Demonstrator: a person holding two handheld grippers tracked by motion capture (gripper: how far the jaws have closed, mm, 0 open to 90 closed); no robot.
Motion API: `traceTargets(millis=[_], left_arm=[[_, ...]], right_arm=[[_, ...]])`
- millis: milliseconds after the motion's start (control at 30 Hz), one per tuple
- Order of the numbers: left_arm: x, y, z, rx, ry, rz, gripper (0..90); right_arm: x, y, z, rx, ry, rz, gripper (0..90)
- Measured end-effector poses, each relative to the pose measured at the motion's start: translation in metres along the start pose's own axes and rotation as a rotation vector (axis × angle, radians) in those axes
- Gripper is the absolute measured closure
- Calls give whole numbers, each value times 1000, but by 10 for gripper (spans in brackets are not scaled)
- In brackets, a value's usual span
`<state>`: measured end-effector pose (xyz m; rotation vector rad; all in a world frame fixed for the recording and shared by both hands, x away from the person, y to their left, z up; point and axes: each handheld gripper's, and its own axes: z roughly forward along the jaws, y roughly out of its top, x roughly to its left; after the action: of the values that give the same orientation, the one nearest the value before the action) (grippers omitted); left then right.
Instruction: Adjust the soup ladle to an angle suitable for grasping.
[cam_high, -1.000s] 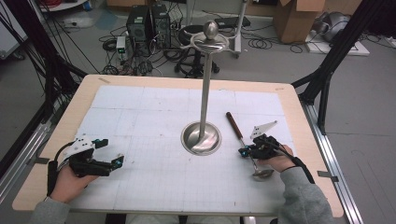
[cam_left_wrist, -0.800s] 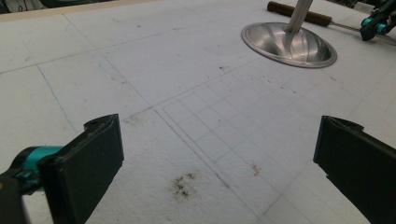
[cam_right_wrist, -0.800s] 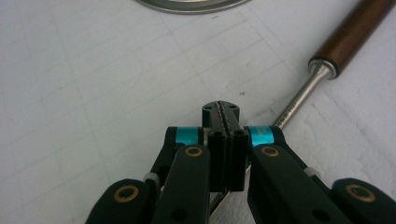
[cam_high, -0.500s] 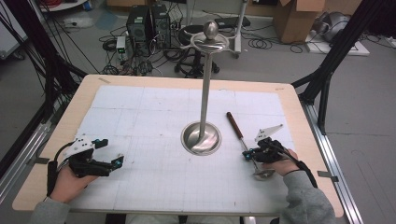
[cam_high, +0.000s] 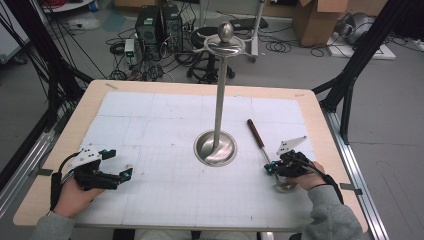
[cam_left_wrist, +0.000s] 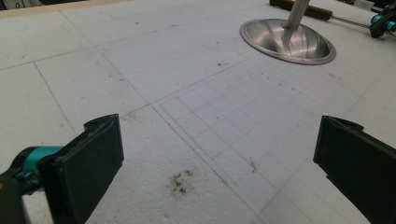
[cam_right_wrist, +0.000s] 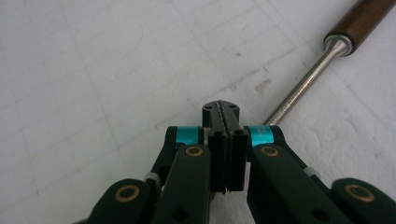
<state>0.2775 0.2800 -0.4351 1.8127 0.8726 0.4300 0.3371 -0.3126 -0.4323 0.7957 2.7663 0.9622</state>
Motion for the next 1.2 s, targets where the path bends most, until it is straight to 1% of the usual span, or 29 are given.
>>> traceTargets(millis=[67, 133, 300, 400, 500, 567, 667, 700, 767, 800, 833, 900, 967, 1000, 1033, 1067, 1100, 1133, 1200], left_arm=[[0, 0, 0, 1, 1, -1, 22], [0, 0, 0, 3, 0, 0, 22], [0, 0, 0, 5, 0, 1, 22], [0, 0, 0, 3, 0, 1, 22], [0, 0, 1, 8, -1, 1, 22], [0, -1, 1, 13, -4, 4, 22], [0, -1, 2, 19, -3, 3, 22], [-1, -1, 2, 19, -4, 2, 22], [-1, -1, 2, 19, -3, 3, 22], [-1, -1, 2, 19, -4, 5, 22], [-1, -1, 2, 19, -3, 4, 22], [-1, -1, 2, 17, -4, 2, 22], [-1, -1, 3, 20, -4, 2, 22], [-1, -1, 3, 22, -5, 2, 22], [-1, -1, 3, 21, -5, 2, 22], [-1, -1, 3, 21, -5, 2, 22], [-1, -1, 3, 20, -5, 1, 22], [-1, -1, 3, 22, -5, 3, 22], [0, -1, 3, 26, -7, 4, 22]], right_arm=[[-1, -1, 0, -8, 4, 9, 900], [-1, -1, 0, -5, 7, 12, 900], [-1, -1, -2, 2, 6, 2, 900], [-2, -6, -7, 9, -1, 4, 900], [-8, -16, -14, -4, 4, 32, 900], [-12, -25, -20, -17, 6, 63, 900], [-18, -33, -26, -28, 5, 88, 900], [-20, -35, -28, -29, 1, 88, 900], [-21, -37, -29, -26, 8, 94, 900], [-22, -37, -29, -24, 9, 90, 900], [-21, -37, -29, -22, 3, 84, 900], [-20, -36, -29, -15, -5, 54, 900], [-19, -35, -29, -15, -9, 57, 900], [-20, -35, -30, -17, 1, 66, 900], [-20, -35, -31, -32, 13, 70, 900], [-21, -35, -32, -61, 15, 75, 900], [-23, -34, -35, -92, 6, 80, 900], [-24, -33, -38, -117, -12, 86, 900], [-28, -31, -42, -145, -70, 106, 900]])
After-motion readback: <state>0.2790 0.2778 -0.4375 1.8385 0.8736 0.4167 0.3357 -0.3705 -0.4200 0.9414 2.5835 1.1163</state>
